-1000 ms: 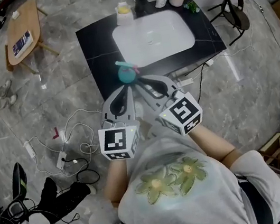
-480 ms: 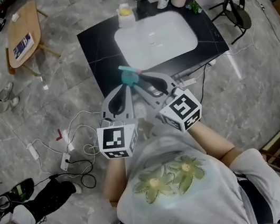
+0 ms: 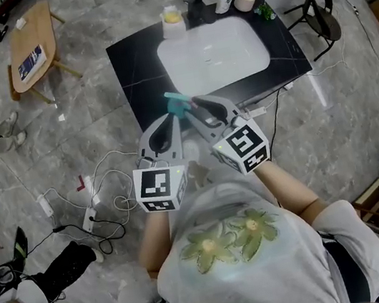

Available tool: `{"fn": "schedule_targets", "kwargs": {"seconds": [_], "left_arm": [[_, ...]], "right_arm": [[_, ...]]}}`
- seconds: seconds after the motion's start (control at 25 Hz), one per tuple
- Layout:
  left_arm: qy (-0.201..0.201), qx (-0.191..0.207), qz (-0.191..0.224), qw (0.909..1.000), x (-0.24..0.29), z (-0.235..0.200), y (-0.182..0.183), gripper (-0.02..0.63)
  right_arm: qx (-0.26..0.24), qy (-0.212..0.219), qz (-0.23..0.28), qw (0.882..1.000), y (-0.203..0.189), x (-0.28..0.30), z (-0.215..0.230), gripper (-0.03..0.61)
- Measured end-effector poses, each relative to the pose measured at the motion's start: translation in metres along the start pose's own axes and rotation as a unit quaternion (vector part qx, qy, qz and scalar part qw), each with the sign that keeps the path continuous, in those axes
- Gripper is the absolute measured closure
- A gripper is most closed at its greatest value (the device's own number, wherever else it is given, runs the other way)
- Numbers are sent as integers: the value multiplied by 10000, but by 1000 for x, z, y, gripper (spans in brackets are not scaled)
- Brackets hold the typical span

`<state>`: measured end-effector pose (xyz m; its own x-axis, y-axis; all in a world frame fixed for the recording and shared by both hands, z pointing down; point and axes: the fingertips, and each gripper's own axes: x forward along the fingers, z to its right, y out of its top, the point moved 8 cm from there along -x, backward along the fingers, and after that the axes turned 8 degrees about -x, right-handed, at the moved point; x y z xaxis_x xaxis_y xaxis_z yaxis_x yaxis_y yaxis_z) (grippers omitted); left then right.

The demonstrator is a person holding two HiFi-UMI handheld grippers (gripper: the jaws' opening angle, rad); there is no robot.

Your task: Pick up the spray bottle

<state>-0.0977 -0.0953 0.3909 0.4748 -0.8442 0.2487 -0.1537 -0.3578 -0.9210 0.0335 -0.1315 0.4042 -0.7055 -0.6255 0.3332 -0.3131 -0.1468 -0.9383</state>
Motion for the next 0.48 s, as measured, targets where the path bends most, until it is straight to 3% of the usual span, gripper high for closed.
{"fn": "schedule_targets", "kwargs": {"seconds": [0.48], "left_arm": [[84,-35,-115,9999,8,-18,-1,606]], "right_arm": [[-50,248,-58,9997,-11,15,13,482]]}}
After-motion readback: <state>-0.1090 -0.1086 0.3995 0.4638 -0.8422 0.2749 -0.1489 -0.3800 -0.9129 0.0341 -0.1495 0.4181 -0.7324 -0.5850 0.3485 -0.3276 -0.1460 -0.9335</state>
